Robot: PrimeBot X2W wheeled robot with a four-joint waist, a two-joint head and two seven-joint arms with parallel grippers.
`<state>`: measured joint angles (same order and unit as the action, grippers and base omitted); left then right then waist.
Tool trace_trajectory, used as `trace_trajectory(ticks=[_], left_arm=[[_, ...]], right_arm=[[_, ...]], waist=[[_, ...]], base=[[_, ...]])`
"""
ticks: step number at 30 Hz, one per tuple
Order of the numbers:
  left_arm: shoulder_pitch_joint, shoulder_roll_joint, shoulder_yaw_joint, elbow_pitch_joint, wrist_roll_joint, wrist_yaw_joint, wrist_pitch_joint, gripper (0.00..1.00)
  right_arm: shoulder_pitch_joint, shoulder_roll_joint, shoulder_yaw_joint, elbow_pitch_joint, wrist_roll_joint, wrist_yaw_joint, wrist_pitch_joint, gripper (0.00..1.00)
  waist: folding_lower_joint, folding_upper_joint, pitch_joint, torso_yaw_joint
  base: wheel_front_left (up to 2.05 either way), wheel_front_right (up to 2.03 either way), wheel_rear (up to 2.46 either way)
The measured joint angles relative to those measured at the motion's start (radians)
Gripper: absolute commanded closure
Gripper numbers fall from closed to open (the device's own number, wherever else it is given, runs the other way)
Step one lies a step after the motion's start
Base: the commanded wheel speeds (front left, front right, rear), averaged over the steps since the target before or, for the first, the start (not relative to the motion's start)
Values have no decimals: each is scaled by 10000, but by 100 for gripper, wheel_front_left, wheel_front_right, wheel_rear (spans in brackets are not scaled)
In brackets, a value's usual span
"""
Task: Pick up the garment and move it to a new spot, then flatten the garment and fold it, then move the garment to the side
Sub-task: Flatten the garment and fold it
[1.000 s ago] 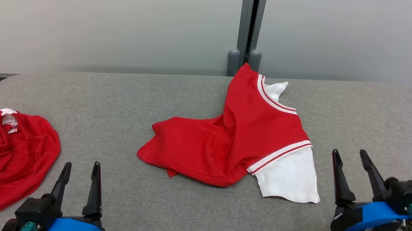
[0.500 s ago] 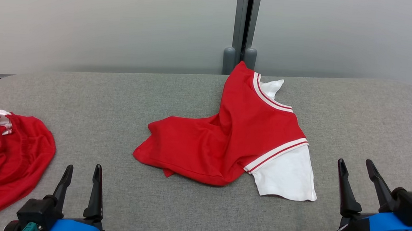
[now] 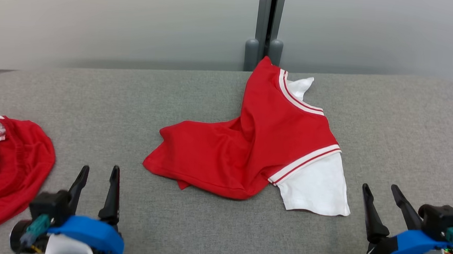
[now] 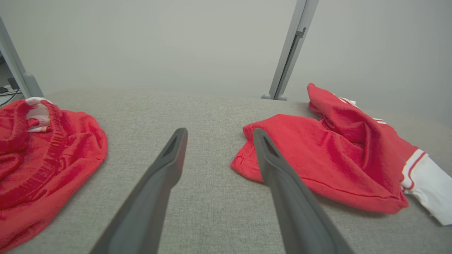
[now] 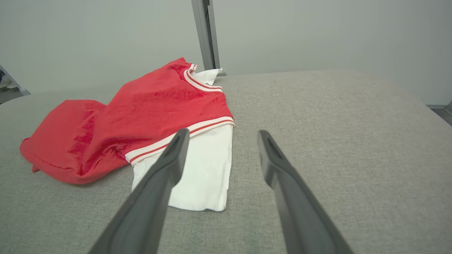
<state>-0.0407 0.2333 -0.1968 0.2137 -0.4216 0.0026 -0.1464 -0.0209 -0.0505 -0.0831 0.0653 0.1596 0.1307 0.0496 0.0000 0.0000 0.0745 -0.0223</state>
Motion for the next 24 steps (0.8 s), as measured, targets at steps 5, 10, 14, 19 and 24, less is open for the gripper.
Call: trace_trajectory(ticks=[5,10,14,19,24], left_arm=[[-1352,0,-405,1250,40,-347,662,0],[-2388,-261,-623,2823,140,-297,932,0],[-3124,-435,-757,3824,211,-345,819,0],[-3837,-474,-765,5049,311,-75,924,0],[-4256,-529,-790,5699,230,-178,1049,0]], right_arm=[[-566,4,6,619,2,-2,832,0],[-1256,4,182,1304,69,-2,1080,0],[-1625,10,541,1749,29,0,1014,0],[-1890,6,869,2057,-130,0,894,0],[-1964,6,1152,2069,-161,0,815,0]], waist=[[1,0,417,-129],[2,0,907,-357],[2,0,1292,-518],[2,0,1703,-689],[1,0,2011,-870]], base=[[0,0,0],[0,0,0],[0,0,0],[0,0,0],[0,0,0]])
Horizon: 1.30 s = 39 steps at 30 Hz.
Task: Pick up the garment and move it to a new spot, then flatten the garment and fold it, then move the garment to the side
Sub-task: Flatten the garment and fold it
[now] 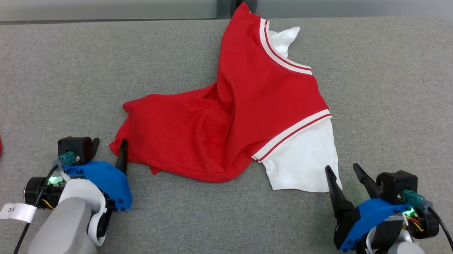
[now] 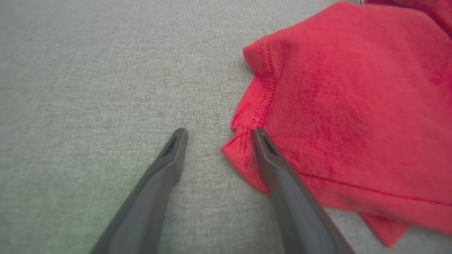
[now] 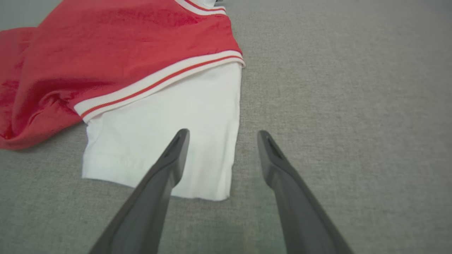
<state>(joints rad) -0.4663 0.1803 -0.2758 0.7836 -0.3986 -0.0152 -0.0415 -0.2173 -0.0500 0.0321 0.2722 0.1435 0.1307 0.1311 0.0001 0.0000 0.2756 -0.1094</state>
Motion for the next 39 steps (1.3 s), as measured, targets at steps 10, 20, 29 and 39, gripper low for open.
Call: trace_trajectory(ticks=[10,20,29,39], left_arm=[[-229,-61,-228,257,-82,-303,46,67],[-588,-251,-332,792,-265,-497,42,100],[-609,-451,-215,1175,-679,-652,-665,100],[293,-784,274,-598,-1850,-1001,-1682,100]], right_arm=[[256,-13,-56,161,-105,-2,282,0],[-314,-86,667,514,-587,-46,1200,31],[-108,-8,612,207,-374,-10,1154,100],[199,0,-278,-1758,188,0,614,100]], waist=[[-3,0,372,18],[-6,0,572,88],[3,0,356,222],[3,0,-362,226]], base=[[0,0,0],[0,0,0],[0,0,0],[0,0,0]])
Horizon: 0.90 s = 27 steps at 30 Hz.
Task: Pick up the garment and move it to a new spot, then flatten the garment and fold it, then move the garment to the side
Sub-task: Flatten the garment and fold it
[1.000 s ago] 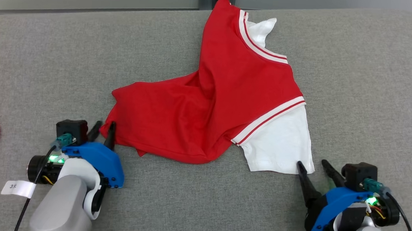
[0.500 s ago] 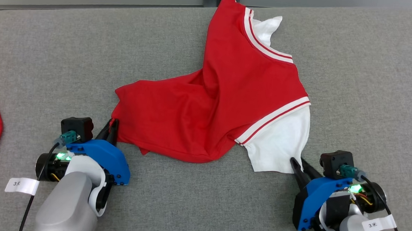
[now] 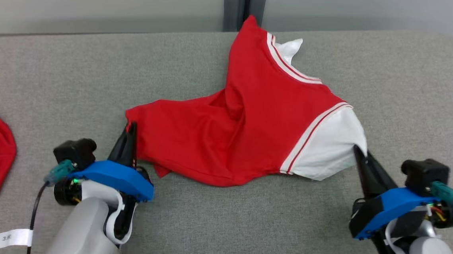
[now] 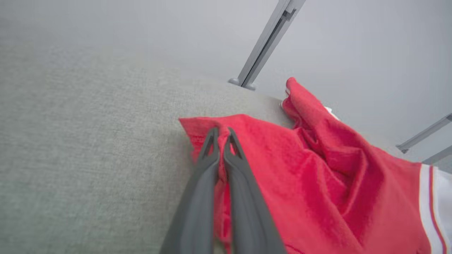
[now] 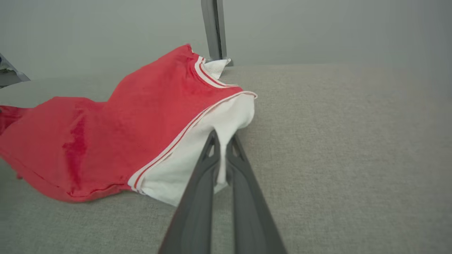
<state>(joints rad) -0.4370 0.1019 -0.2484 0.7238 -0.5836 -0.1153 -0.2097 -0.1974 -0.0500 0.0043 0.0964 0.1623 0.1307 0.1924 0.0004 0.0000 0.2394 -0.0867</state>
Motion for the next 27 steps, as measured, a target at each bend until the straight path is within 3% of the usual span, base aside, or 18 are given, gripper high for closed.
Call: trace_trajectory(ticks=[5,13,17,21,27], left_arm=[[490,33,234,-2403,-951,-84,150,100],[1776,213,734,-6978,-2834,54,1718,100],[2241,169,851,-9171,-4015,481,2809,100],[2230,161,978,-10690,-5264,1214,4052,100],[453,424,1507,-10366,-5892,2238,5060,100]], right_arm=[[253,-2,-541,-1486,132,0,230,100],[476,-4,-1156,-3822,412,-2,945,100],[341,-2,-1210,-5037,604,-2,1360,100],[-316,-15,-1187,-5754,364,-2,2092,100],[-2385,-616,-1116,-4305,769,-2,3026,100]], waist=[[-2,0,-512,29],[-4,0,-1197,-4],[-5,0,-1264,-35],[-6,0,-1073,-29],[-5,0,-333,3]], base=[[0,0,0],[0,0,0],[0,0,0],[0,0,0],[0,0,0]])
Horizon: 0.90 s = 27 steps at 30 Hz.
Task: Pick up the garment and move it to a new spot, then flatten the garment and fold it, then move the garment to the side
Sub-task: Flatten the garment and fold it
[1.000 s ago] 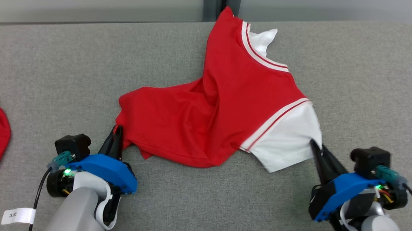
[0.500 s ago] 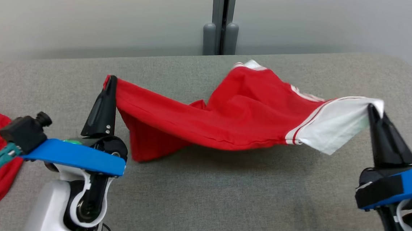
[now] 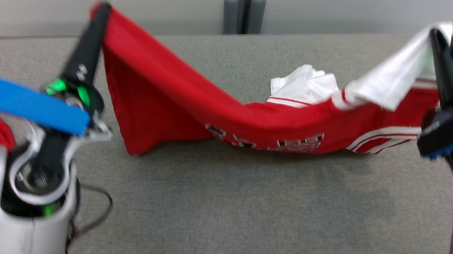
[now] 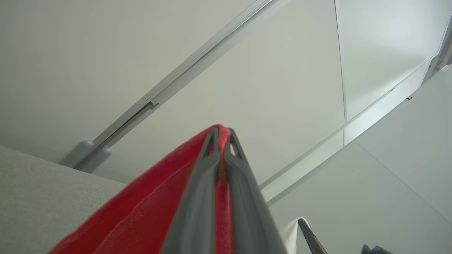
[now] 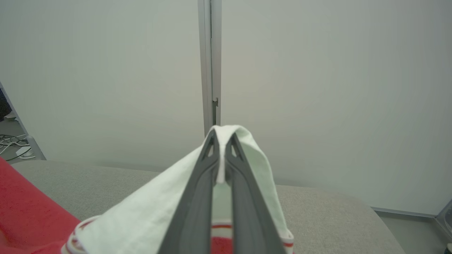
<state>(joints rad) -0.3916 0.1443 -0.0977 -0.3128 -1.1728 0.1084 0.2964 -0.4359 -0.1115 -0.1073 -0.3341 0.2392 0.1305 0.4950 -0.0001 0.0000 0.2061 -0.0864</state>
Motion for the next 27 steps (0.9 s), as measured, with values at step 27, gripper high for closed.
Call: trace_trajectory(ticks=[27], left_arm=[[-8872,989,560,6719,2128,-2144,-3542,100]], right_arm=[[-10531,-949,1981,8872,-763,4,-5770,100]], waist=[[3,0,3641,-590]], base=[[0,0,0]])
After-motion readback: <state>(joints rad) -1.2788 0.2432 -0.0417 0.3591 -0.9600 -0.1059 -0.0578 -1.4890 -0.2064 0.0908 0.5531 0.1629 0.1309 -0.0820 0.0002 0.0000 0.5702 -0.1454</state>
